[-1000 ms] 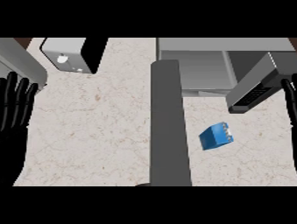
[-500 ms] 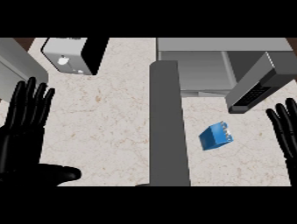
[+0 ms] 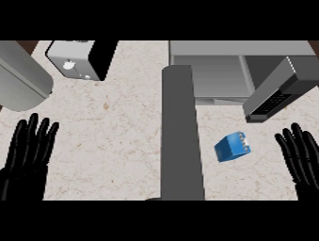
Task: Pick up the milk, place it into the microwave and close the microwave
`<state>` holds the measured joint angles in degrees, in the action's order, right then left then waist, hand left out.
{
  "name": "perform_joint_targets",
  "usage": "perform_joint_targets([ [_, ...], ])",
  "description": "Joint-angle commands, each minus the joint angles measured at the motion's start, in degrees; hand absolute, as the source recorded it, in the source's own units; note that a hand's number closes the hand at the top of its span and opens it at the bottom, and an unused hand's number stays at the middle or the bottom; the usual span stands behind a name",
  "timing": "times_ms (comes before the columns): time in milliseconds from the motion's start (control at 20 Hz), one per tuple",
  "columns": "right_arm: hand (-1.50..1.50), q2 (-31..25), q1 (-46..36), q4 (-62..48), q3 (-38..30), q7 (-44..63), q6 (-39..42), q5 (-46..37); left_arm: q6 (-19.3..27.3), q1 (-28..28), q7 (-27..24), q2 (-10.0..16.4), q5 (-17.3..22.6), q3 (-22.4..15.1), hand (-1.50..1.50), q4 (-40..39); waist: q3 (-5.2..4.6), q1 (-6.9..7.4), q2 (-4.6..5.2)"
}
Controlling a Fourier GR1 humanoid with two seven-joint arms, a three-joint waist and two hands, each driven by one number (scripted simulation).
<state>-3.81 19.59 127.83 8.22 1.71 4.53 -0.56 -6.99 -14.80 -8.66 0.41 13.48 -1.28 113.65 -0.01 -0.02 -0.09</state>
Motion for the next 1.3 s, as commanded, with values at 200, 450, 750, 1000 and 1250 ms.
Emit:
perform_joint_targets([
  [200,-1.50,2.8,-3.4,-10.9,0.2,-4.0,-1.1,-1.8,-4.5,-8.3,-3.5,0.9,2.4,0.8,-1.50,3.1,0.01,0.40,0.05],
  [450,-1.50,2.8,-4.7,-19.2,-3.0,-10.6,0.2,-0.1,-4.7,-11.0,-6.6,-0.4,0.1,-2.5,-1.50,1.8,0.02,0.30,0.05],
  [750,-1.50,2.6,-4.9,-32.0,-8.9,-21.6,-2.7,0.3,-5.9,-14.3,-11.0,-0.4,-0.1,-3.5,-1.50,0.9,0.04,0.49,0.07],
  [1000,-1.50,3.1,-10.8,-39.2,-9.1,-21.8,-7.3,-2.1,-3.2,-13.7,-8.9,-0.4,-2.0,-4.7,-1.50,2.7,0.03,0.33,0.08],
  [1250,-1.50,0.6,-15.0,-50.8,-13.4,-29.1,-5.9,-0.2,-8.4,-15.2,-8.5,3.5,5.1,1.6,-1.50,3.6,0.03,0.46,0.09],
])
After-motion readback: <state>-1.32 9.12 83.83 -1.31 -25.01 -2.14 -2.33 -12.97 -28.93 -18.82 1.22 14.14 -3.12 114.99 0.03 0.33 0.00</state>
